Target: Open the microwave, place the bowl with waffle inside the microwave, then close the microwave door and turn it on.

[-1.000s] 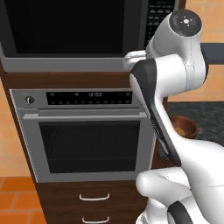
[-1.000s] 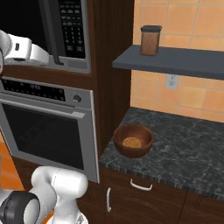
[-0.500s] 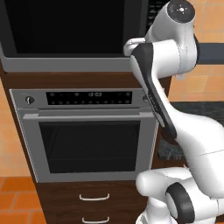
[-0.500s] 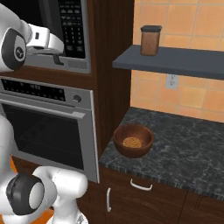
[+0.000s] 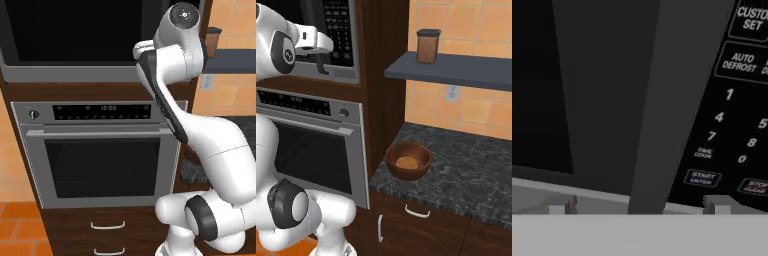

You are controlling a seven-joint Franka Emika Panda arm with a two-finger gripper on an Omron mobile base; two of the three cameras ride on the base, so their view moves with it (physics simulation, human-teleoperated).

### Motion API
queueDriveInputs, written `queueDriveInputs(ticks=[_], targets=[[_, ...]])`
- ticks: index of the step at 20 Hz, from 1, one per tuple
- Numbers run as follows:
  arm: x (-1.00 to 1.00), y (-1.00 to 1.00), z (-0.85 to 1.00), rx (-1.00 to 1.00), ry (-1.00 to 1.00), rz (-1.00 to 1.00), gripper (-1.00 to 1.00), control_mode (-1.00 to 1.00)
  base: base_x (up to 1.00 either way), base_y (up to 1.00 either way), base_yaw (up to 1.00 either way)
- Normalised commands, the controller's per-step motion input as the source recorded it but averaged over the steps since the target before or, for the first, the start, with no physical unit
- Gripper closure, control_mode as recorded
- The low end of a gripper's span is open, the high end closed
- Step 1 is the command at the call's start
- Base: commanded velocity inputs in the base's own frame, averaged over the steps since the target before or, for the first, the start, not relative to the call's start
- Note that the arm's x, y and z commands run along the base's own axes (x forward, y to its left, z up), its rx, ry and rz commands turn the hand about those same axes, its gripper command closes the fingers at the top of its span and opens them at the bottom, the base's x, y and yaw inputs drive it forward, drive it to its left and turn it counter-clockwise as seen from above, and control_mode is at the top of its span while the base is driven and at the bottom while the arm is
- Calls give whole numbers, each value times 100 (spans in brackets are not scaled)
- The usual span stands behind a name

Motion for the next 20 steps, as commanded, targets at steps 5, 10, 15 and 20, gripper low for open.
queueDriveInputs(ticks=[5, 10, 15, 20], targets=[[46, 0, -1, -5, -8, -3, -100, -100, 0, 0, 0], [54, 0, -21, 0, -4, -4, -100, -100, 0, 0, 0], [57, 0, -43, 1, -13, -1, 100, -100, 0, 0, 0], [69, 0, -42, 5, -13, 0, 100, -100, 0, 0, 0]])
